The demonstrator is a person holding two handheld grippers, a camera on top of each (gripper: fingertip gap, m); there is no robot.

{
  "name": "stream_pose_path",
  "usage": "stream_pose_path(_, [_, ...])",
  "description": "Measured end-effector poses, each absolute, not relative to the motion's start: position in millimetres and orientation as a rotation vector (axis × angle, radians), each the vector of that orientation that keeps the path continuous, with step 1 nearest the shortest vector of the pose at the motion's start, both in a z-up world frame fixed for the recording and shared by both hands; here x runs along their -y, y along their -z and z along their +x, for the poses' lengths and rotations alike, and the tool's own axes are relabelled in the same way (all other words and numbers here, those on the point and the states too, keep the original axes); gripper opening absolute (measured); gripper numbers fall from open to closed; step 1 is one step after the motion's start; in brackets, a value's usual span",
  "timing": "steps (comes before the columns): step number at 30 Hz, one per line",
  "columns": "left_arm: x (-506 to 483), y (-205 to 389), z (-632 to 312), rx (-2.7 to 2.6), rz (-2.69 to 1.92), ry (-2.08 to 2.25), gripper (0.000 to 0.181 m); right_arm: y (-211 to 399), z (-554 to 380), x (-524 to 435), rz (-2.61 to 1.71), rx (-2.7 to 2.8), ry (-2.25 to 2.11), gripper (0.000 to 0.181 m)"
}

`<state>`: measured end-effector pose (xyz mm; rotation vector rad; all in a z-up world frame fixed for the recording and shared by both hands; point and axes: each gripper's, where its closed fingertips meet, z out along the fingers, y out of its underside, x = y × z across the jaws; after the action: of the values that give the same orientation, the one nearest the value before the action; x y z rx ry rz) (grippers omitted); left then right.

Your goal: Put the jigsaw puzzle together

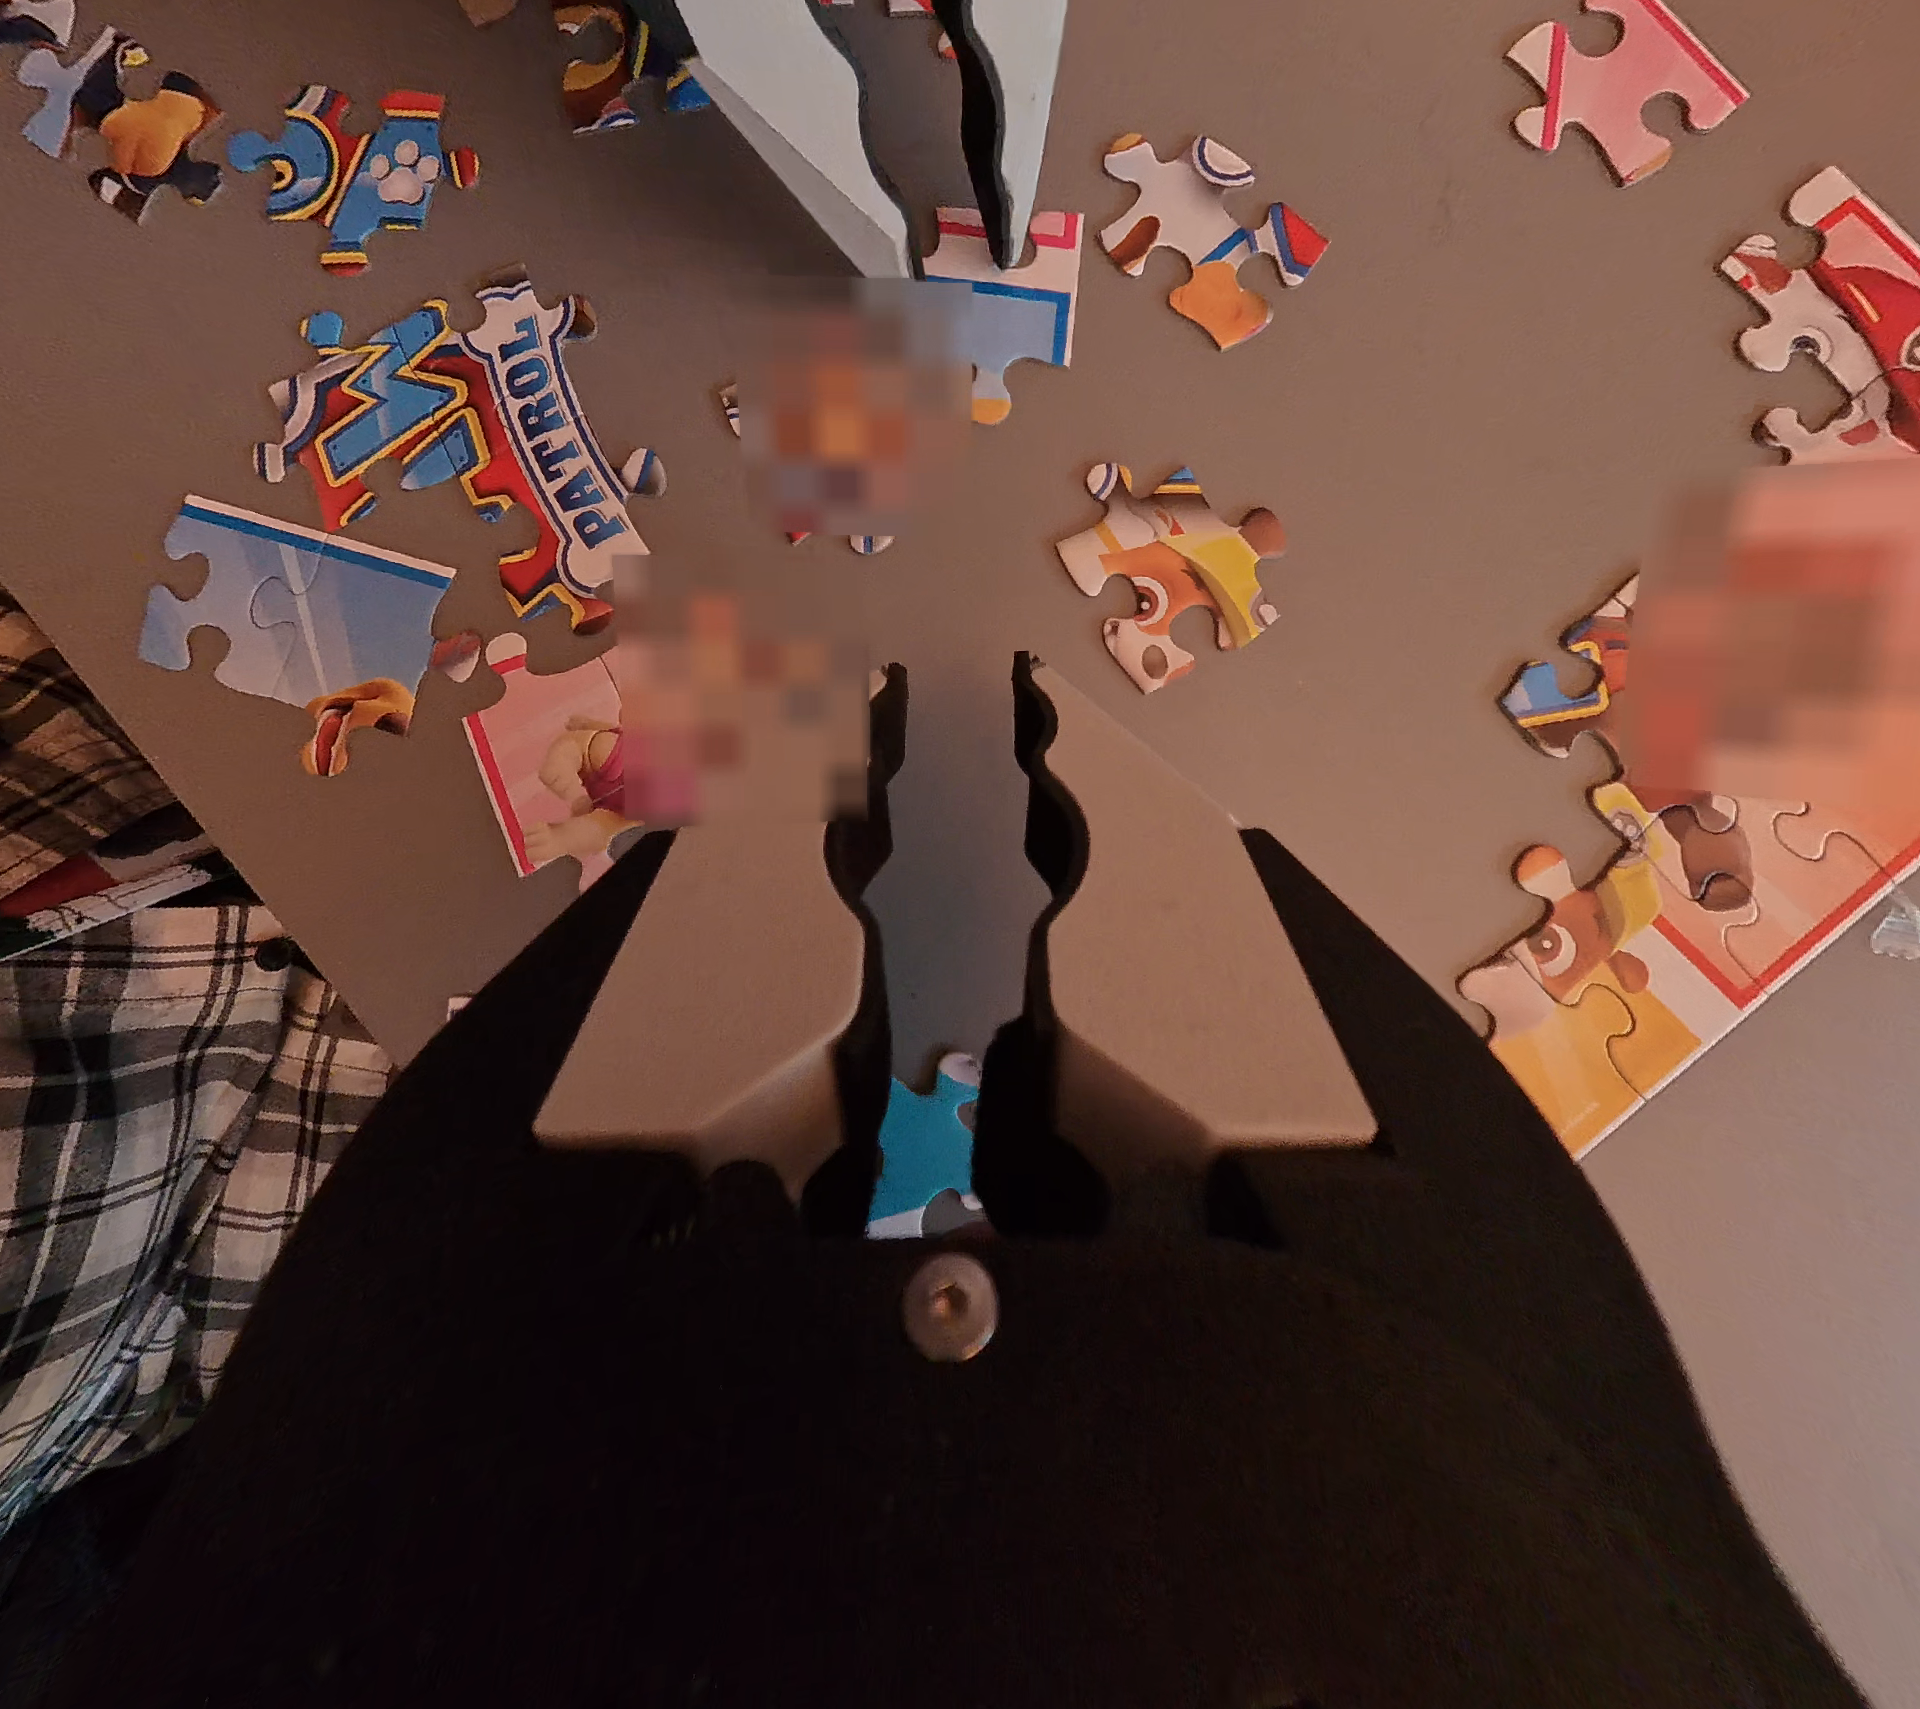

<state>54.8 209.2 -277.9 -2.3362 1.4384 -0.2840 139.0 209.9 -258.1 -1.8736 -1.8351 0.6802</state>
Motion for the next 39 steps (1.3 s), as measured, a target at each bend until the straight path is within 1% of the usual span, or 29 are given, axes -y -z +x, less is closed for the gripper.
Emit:
stream_pose_path(5, [-210,277,36,-1.231,-2.429,0.329,0.016,258,141,-214,-1.880,1.829,-0.677,0.019])
stream_pose_path(13, [-219,276,-13,-0.842,-2.569,0.240,0.016,253,145,-219,-1.885,1.793,-0.678,0.018])
stream_pose_path(15, [-213,273,-2,-0.714,-2.580,0.370,0.032,252,146,-219,-1.884,1.791,-0.678,0.018])
stream_pose_path(16, [-206,271,8,-0.703,-2.574,0.459,0.031,252,146,-218,-1.882,1.792,-0.679,0.018])
stream_pose_path(18, [-191,263,26,-0.757,-2.537,0.606,0.032,251,145,-217,-1.878,1.793,-0.683,0.018])
stream_pose_path(24, [-208,259,-18,-1.090,-2.442,0.233,0.036,250,143,-214,-1.867,1.802,-0.687,0.018])
stream_pose_path(29, [-204,278,-12,-1.265,-2.479,0.230,0.037,247,143,-212,-1.862,1.790,-0.694,0.017])
stream_pose_path(34, [-204,278,2,-1.252,-2.461,0.231,0.030,250,147,-214,-1.874,1.787,-0.694,0.017])
stream_pose_path(36, [-201,278,8,-1.280,-2.440,0.230,0.022,250,147,-214,-1.874,1.788,-0.694,0.017])
stream_pose_path(39, [-200,278,10,-1.307,-2.429,0.216,0.022,249,146,-214,-1.866,1.787,-0.698,0.017])
